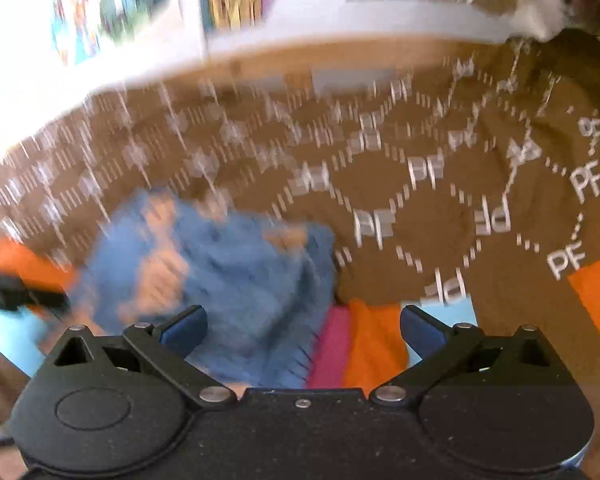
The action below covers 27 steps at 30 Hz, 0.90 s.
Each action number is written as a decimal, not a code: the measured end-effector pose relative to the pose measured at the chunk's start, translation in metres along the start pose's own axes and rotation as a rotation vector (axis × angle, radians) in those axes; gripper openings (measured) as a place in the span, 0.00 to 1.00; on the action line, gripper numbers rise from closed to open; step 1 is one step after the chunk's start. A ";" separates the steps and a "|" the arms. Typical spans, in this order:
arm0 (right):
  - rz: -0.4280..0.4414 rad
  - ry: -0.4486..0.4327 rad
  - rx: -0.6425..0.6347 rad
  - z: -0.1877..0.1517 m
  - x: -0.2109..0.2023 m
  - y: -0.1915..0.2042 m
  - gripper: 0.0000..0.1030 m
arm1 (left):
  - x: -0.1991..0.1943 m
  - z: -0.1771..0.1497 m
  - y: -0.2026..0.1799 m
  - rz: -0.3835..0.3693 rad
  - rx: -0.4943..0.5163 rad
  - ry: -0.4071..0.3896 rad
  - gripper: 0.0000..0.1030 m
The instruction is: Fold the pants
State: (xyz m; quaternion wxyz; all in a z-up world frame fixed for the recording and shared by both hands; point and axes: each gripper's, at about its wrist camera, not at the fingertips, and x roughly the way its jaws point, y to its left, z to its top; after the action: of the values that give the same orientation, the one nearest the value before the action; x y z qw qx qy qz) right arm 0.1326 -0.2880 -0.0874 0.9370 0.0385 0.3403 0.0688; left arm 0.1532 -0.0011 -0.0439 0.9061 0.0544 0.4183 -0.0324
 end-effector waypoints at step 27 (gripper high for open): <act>0.106 0.001 0.073 -0.002 -0.026 -0.014 0.99 | -0.005 -0.007 -0.001 -0.006 0.049 -0.018 1.00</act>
State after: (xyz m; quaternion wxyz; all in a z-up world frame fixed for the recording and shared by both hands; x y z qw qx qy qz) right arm 0.1131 -0.3056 -0.0745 0.9298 0.0907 0.3404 0.1061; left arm 0.1447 -0.0007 -0.0446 0.9082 0.0751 0.4092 -0.0459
